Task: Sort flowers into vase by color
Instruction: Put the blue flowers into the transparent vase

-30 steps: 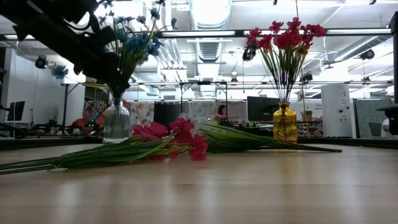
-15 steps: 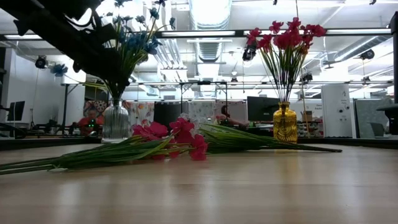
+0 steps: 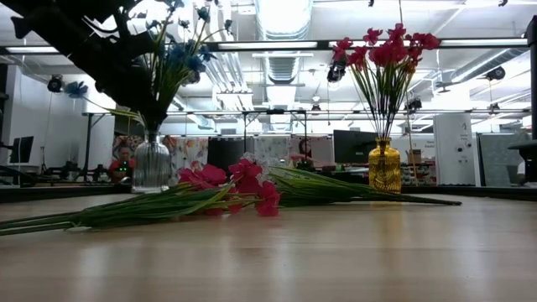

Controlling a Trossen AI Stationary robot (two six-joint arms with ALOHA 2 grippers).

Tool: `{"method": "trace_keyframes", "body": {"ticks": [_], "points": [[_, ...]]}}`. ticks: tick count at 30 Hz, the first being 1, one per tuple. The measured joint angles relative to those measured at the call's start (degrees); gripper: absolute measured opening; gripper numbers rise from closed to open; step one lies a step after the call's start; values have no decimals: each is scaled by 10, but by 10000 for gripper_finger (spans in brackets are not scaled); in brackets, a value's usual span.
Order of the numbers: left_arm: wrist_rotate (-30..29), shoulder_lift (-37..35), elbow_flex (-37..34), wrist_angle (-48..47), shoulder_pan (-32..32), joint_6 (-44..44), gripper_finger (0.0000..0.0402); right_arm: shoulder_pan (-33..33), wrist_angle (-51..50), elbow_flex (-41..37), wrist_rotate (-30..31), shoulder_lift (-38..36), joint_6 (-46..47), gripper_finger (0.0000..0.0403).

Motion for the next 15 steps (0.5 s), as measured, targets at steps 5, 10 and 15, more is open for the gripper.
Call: {"method": "trace_keyframes", "body": {"ticks": [5, 10, 15], "points": [[-1, -1, 2, -4, 0, 18, 235, 0, 0, 0, 0, 0, 0, 224], [-4, -4, 1, -7, 0, 32, 258, 0, 0, 0, 0, 0, 0, 224], [-4, -12, 1, -7, 0, 30, 260, 0, 0, 0, 0, 0, 0, 224]]}}
